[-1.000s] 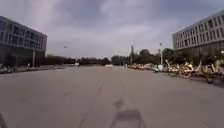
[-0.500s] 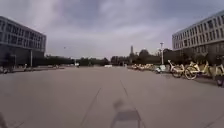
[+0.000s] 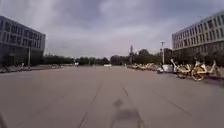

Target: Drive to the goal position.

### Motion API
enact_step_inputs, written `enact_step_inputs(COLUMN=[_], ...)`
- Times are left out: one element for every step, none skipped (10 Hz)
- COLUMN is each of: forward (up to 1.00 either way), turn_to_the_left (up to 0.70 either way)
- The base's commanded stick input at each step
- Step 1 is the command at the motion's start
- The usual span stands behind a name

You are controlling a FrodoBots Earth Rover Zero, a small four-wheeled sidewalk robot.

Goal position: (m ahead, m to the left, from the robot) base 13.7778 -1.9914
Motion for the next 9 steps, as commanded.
enact_step_inputs(forward=[1.0, 1.0, 1.0, 1.0, 1.0, 1.0, 1.0, 1.0, 1.0], turn_to_the_left=[0.0, 0.0, 0.0, 0.0, 0.0, 0.0, 0.0, 0.0, 0.0])
